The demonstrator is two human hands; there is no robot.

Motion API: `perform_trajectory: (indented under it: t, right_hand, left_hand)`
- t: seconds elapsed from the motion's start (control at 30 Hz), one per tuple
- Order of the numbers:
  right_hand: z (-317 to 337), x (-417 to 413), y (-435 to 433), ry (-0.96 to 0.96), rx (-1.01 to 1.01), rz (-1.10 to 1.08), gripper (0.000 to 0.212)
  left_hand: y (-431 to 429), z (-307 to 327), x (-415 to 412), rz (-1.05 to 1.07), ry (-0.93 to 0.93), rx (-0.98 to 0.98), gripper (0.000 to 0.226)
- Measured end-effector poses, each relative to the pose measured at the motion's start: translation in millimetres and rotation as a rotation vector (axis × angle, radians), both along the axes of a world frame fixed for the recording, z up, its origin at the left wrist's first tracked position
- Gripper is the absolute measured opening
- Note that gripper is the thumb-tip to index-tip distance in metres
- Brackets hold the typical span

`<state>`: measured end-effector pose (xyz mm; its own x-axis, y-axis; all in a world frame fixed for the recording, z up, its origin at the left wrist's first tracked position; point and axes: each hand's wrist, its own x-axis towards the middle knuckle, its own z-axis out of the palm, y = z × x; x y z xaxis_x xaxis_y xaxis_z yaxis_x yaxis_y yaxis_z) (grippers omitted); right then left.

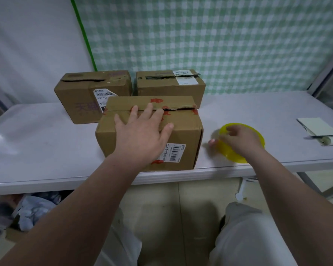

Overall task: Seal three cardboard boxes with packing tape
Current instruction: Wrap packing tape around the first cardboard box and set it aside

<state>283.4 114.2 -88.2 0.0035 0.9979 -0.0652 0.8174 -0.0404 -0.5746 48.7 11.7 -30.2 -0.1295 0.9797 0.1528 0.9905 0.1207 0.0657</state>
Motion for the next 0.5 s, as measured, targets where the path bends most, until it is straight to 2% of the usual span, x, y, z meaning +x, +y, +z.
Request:
perform_trajectory:
  t: [0.03, 0.1, 0.23, 0.37, 0.5]
  right_hand:
    - [-8.1, 2.6, -0.7, -0.094, -0.055, 0.042, 0.047]
    - [-23.8, 4.7, -1.4, -0.214, -0.019, 0.065, 0.045]
    - [-34.4, 11.0, -4.9, -0.264, 0.141, 0.048, 0.04]
    - [-24.5, 18.5, -14.3, -0.044, 0.17, 0.06, 0.058]
    - [3.0, 17.3, -32.9, 0.188, 0.298, 0.066, 0.057]
  left_hand:
    - [1.4, -1.3, 3.3, 0.005, 0.0, 0.007, 0.062]
    - [4.6, -2.7, 9.8, 0.016, -0.013, 0.02, 0.062]
    - [9.5, -2.1, 19.8, 0.029, -0.052, 0.051, 0.058]
    - [6.2, 1.9, 32.1, -0.096, -0.166, 0.177, 0.05]
    - [6.6, 12.9, 54.3, -0.332, -0.277, 0.34, 0.05]
